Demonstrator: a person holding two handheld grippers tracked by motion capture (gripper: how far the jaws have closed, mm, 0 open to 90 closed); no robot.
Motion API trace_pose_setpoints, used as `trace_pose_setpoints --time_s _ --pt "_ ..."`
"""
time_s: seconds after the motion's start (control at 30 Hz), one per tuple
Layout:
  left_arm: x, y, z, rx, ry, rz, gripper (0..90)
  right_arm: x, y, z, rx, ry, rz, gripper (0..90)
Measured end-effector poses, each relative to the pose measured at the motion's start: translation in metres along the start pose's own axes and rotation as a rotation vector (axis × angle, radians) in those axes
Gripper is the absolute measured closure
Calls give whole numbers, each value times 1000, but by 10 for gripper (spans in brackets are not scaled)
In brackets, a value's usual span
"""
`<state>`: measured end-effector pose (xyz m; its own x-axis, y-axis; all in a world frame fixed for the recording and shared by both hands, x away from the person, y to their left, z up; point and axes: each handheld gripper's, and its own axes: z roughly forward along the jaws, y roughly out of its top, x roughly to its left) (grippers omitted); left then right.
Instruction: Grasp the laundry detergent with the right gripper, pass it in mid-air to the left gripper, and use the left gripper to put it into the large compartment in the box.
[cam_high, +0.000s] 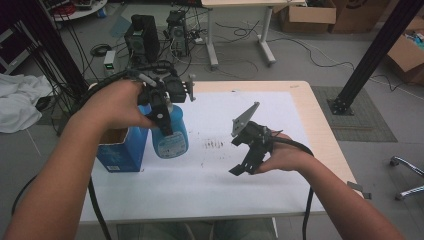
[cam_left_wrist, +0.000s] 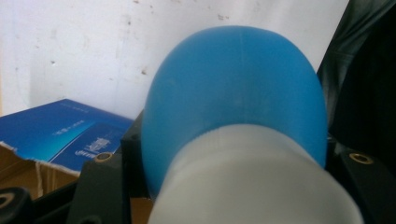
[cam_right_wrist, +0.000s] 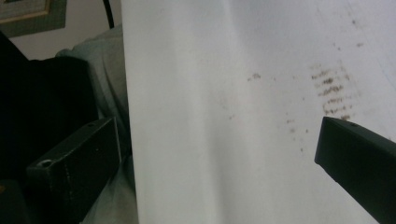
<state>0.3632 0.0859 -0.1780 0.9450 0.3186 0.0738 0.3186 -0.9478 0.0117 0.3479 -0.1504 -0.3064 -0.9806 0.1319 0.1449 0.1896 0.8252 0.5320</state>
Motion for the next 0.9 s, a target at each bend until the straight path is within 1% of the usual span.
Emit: trace_pose_setpoints --time_s 0.03,0.07,0.1,0.17,0.2,0.23,0.3,0.33,0.4,0.43,0.47,0.5,0.53,0.57,0.6,0.63,0.8,0.83,0.87,0.9 --pt "3 -1 -6 -8 0 -7 390 0 0 -2 21 0 11 0" --pt "4 -2 -9 -12 1 -11 390 0 0 -4 42 -2 15 0" --pt "5 -3 -10 -19 4 -15 390 0 0 -5 59 6 13 0" --pt "7 -4 -13 -22 5 -24 390 2 0 -8 75 -1 -6 0" --pt "7 -4 -13 -22 5 -24 390 3 1 -9 86 4 -4 0" --pt "8 -4 -14 -24 7 -29 390 4 1 -10 92 -5 -12 0" --pt "10 -5 -14 -18 5 -36 390 3 3 -13 85 1 -7 0" --pt "11 -5 -13 -12 4 -37 390 3 3 -14 78 2 -14 0" --pt "12 -5 -13 -9 4 -43 390 3 3 -16 88 5 -13 0" --pt "14 -6 -14 -4 6 -54 390 3 4 -19 90 12 -20 0" --pt "15 -7 -15 -5 6 -70 390 3 4 -21 96 7 -20 0" --pt "15 -7 -15 -5 6 -70 390 3 4 -21 96 7 -20 0" --pt "16 -8 -17 -1 6 -82 390 3 5 -23 104 0 -14 0" --pt "19 -11 -21 0 9 -109 390 1 5 -28 113 -7 -13 0" --pt "19 -11 -21 0 9 -109 390 0 5 -30 123 -2 -4 0" --pt "23 -15 -26 -7 14 -156 390 -2 5 -32 134 -5 -2 0" --pt "34 -26 -43 3 14 -252 390 -10 2 -43 191 -22 16 0" --pt "34 -26 -43 3 14 -252 390 -10 2 -43 191 -22 16 0" --pt "39 -30 -50 4 12 -300 389 -14 0 -47 208 -35 25 0" --pt "42 -33 -53 4 12 -322 390 -16 0 -49 214 -42 25 0"
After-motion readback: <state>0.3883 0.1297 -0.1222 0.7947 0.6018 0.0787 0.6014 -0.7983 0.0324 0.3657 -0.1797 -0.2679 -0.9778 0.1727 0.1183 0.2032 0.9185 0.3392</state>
